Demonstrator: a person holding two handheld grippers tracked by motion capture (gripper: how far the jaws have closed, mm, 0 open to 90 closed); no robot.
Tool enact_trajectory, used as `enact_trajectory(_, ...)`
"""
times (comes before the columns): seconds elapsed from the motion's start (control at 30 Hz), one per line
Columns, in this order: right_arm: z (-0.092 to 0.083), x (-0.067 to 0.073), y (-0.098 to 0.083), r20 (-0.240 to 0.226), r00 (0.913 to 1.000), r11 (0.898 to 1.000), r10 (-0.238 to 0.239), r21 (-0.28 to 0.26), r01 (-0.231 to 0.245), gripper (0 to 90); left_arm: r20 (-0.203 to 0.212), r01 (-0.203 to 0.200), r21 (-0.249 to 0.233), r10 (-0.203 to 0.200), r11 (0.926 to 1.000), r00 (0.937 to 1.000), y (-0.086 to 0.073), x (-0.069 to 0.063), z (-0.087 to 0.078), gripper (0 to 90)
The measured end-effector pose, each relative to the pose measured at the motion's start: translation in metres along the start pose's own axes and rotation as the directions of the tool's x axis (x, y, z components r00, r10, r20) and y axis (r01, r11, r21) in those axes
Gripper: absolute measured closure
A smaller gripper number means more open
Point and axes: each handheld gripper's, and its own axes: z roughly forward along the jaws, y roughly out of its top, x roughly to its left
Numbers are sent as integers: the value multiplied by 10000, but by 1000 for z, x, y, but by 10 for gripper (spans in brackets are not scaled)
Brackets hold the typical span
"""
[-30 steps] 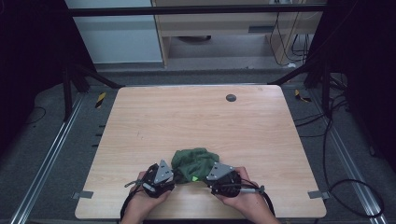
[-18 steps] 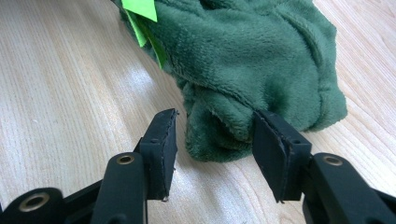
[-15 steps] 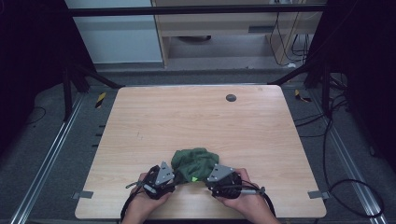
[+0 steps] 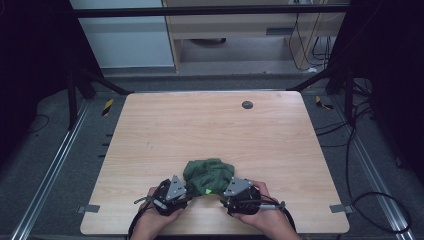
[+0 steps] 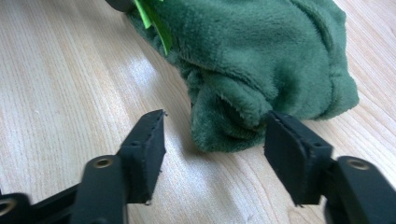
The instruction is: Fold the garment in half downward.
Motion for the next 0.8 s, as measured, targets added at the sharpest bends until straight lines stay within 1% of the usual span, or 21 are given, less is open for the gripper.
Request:
enact_trajectory(0.03, 0, 0, 0, 0, 10000, 10000, 0, 0, 0, 352, 0, 0, 0, 0, 10000, 10000, 0, 0, 0, 628)
enact_trajectory(0.07, -1, -1, -1, 60, 10000, 10000, 41, -24, -41, 315, -93, 68, -25, -68, 10000, 9999, 0, 0, -1, 606)
enact_trajectory(0.1, -1, -1, -1, 60, 10000, 10000, 41, -24, -41, 315, -93, 68, -25, -68, 10000, 9999, 0, 0, -1, 582)
enact_trajectory(0.13, -1, -2, -1, 83, 9999, 10000, 88, -2, -88, 299, -122, 102, -25, -103, 9999, 9999, -1, 0, -1, 582)
enact_trajectory(0.17, -1, -2, -1, 104, 9998, 9999, 160, -18, -160, 283, -136, 134, -13, -134, 9999, 9998, 0, 0, -2, 551)
enact_trajectory(0.2, -1, -5, -2, 96, 9995, 9995, 302, -18, -302, 240, -99, 215, -101, -216, 9997, 9997, 0, 2, -2, 501)
enact_trajectory(0.23, -1, -6, -3, 80, 9992, 9992, 404, 61, -404, 208, -73, 267, -151, -268, 9995, 9996, 0, 2, -3, 471)
enact_trajectory(0.27, 0, -7, -3, 81, 9987, 9986, 507, 114, -507, 195, -115, 319, -156, -321, 9994, 9994, 1, 3, -3, 442)
enact_trajectory(0.3, 0, -8, -3, 91, 9986, 9986, 526, 53, -527, 176, -123, 416, -160, -418, 9990, 9991, 1, 3, -3, 405)
enact_trajectory(0.33, 0, -9, -4, 77, 9980, 9981, 621, -3, -621, 143, -76, 517, -96, -518, 9986, 9986, 2, 4, -3, 356)
enact_trajectory(0.4, 0, -11, -4, -138, 9963, 9963, 851, 133, -849, 98, 36, 649, 172, -650, 9977, 9979, 6, 5, -3, 267)
enact_trajectory(0.43, 0, -11, -4, -138, 9963, 9963, 851, 133, -849, 98, 36, 649, 172, -650, 9977, 9979, 6, 5, -3, 231)
enact_trajectory(0.47, 0, -13, -4, -257, 9962, 9965, 835, 68, -834, 77, 9, 509, 475, -510, 9976, 9987, 10, 6, -3, 194)
enact_trajectory(0.5, 0, -13, -4, -257, 9962, 9965, 835, 68, -834, 77, 9, 509, 475, -510, 9976, 9987, 10, 6, -3, 163)
enact_trajectory(0.53, 0, -14, -4, -240, 9965, 9967, 802, 111, -800, 72, 39, 479, 564, -482, 9973, 9988, 12, 7, -5, 163)
enact_trajectory(0.57, -1, -15, -3, -281, 9965, 9969, 788, 63, -787, 72, 133, 503, 571, -512, 9971, 9986, 14, 8, -6, 118)
enact_trajectory(0.6, -1, -16, -3, -347, 9965, 9971, 758, 28, -758, 70, 342, 510, 656, -533, 9965, 9980, 20, 12, -10, 105)
enact_trajectory(0.63, -1, -16, -3, -347, 9965, 9971, 758, 28, -758, 70, 342, 510, 656, -533, 9965, 9980, 20, 12, -10, 98)
enact_trajectory(0.7, -3, -22, -3, -322, 9966, 9971, 760, 99, -757, 67, 489, 421, 768, -460, 9962, 9977, 28, 19, -15, 81)
enact_trajectory(0.73, -3, -22, -3, -322, 9966, 9971, 760, 99, -757, 67, 489, 421, 768, -460, 9962, 9977, 28, 19, -15, 79)
enact_trajectory(0.8, -5, -29, -3, -237, 9959, 9962, 868, 122, -865, 67, 553, 439, 790, -484, 9959, 9973, 32, 26, -18, 68)
